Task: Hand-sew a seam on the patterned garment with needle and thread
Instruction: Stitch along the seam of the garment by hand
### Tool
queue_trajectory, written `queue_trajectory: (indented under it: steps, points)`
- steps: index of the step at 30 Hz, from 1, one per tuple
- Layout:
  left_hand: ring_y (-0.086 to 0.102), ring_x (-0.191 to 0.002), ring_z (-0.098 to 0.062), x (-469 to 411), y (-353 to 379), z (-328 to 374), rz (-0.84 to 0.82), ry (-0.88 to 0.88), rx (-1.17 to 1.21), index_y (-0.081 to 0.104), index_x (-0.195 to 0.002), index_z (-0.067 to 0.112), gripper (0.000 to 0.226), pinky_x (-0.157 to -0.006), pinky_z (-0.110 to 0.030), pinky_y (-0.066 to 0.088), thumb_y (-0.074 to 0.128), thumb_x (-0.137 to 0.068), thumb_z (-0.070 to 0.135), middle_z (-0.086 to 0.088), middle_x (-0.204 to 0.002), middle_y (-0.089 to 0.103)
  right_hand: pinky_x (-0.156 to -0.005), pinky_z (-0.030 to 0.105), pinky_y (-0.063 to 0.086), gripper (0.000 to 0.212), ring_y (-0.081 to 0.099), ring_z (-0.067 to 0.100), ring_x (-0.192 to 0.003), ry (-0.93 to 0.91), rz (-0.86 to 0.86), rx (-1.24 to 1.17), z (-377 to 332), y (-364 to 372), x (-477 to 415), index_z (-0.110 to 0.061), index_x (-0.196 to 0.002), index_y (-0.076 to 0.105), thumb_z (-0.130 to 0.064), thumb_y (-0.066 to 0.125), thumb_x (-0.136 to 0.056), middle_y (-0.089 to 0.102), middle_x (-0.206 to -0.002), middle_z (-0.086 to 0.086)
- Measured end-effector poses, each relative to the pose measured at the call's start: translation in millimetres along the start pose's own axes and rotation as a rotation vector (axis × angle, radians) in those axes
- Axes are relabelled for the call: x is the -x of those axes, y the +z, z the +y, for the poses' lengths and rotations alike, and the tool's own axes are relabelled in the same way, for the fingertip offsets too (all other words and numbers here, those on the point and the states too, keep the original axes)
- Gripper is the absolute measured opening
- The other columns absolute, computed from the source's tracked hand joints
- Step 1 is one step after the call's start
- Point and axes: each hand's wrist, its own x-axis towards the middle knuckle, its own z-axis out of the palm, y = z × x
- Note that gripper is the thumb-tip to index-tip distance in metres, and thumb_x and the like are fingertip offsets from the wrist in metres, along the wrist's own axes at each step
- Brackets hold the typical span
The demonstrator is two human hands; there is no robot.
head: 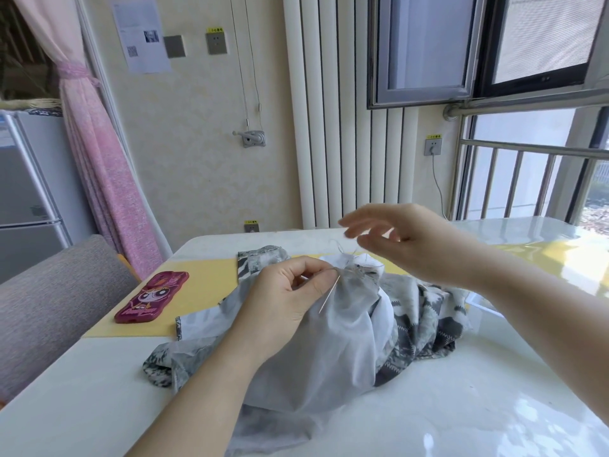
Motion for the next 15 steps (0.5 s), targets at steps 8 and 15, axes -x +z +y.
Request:
queue_trajectory:
  steps: [8,15]
  points:
    - [0.059,-0.083,-0.013,-6,2,-4,-0.048,-0.099,0.117,0.073,-0.093,0.009,0.028,-0.079,-0.024,0.043,0.064,-0.081,0.033,-0.009,-0.091,0.07,-0.085,0.025,0.04,0.016,0.048,0.015,-0.091,-0.436,0.205,0.378,1,22,21,-0.028,-0.094,0.071,-0.028,0.068,-0.079,0.054,-0.112,-0.001]
    - [0.063,-0.093,-0.016,-7,1,-4,-0.097,-0.174,0.248,0.071,-0.095,0.004,0.036,-0.09,-0.028,0.045,0.067,-0.075,0.033,-0.012,-0.099,0.071,-0.073,0.036,0.045,0.012,0.052,0.023,-0.084,-0.574,0.343,0.468,9,38,12,-0.019,-0.085,0.072,-0.024,0.061,-0.088,0.062,-0.1,0.003]
